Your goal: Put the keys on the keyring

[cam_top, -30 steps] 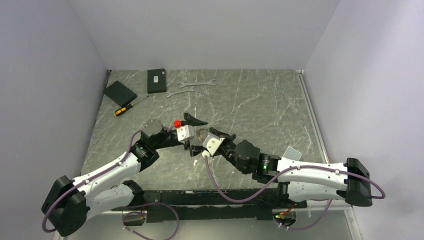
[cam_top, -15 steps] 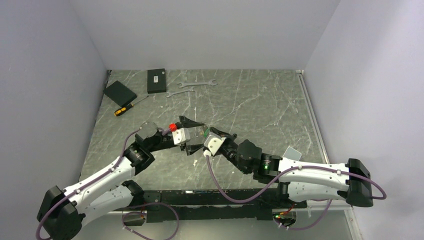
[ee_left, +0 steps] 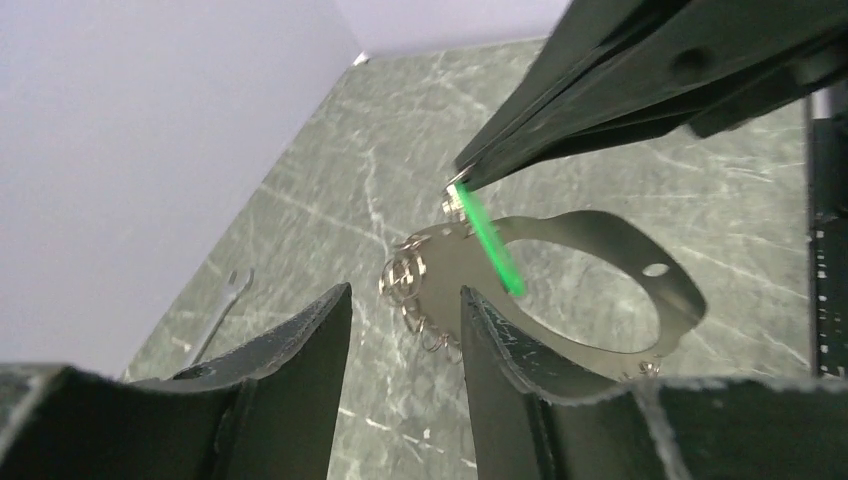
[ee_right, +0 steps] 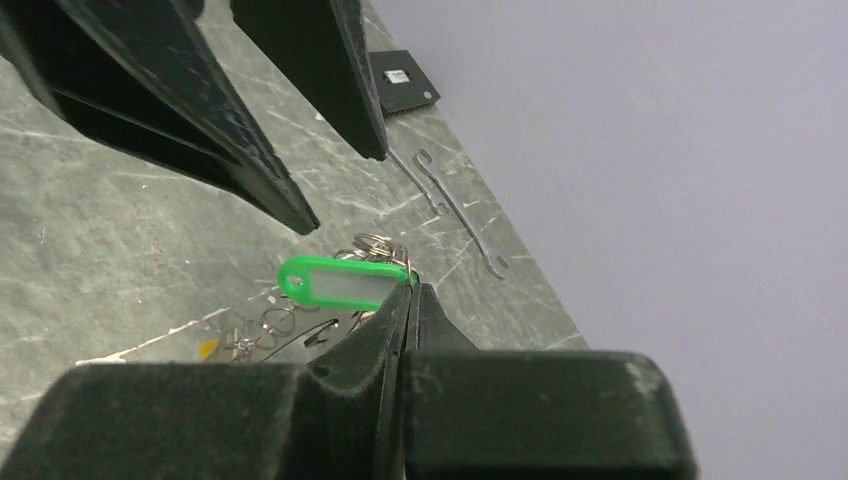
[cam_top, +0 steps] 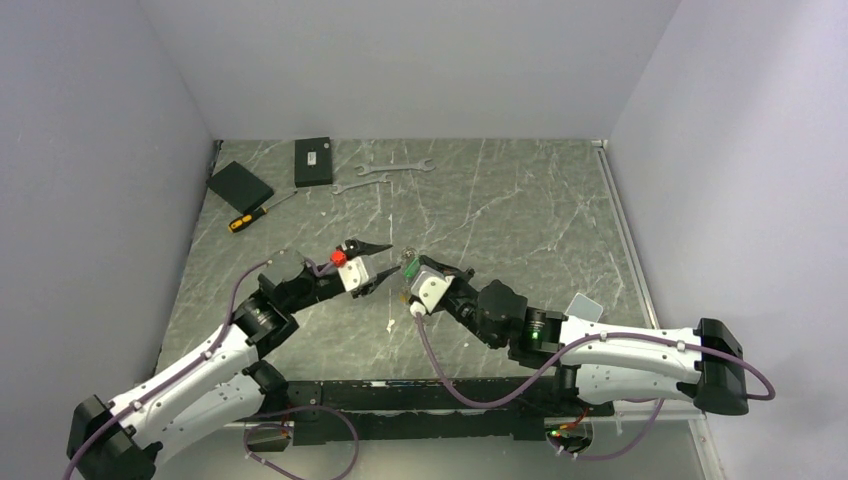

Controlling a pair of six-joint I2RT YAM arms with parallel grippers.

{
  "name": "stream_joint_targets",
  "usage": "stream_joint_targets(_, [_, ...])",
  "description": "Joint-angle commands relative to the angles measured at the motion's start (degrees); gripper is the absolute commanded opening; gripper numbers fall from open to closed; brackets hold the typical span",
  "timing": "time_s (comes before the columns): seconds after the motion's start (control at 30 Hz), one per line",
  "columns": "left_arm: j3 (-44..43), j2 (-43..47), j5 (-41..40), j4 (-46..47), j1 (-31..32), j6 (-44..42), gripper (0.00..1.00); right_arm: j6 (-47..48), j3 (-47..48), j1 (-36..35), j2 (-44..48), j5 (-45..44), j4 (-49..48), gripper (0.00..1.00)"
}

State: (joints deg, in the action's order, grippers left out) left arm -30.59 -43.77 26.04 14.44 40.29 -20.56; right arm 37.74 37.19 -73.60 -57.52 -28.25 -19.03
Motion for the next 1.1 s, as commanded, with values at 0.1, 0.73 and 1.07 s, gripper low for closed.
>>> stream_joint_targets(0.1, [-0.5, -4.4, -3.5, 6.3, 0.2, 1.8, 0.51, -1.3, 0.8, -0.1, 1.6, 1.3, -3.2, 0.0])
stream_joint_targets(0.73, [0.7, -7.6, 6.3, 11.4, 0.3, 4.9, 0.54, -1.3, 1.8, -0.1, -1.5, 0.2, -4.3, 0.0])
stream_joint_targets(1.07, [1.5, -7.8, 5.6, 12.1, 0.6, 4.9, 0.48, -1.8, 1.7, -0.1, -0.3, 0.8, -4.2, 0.0])
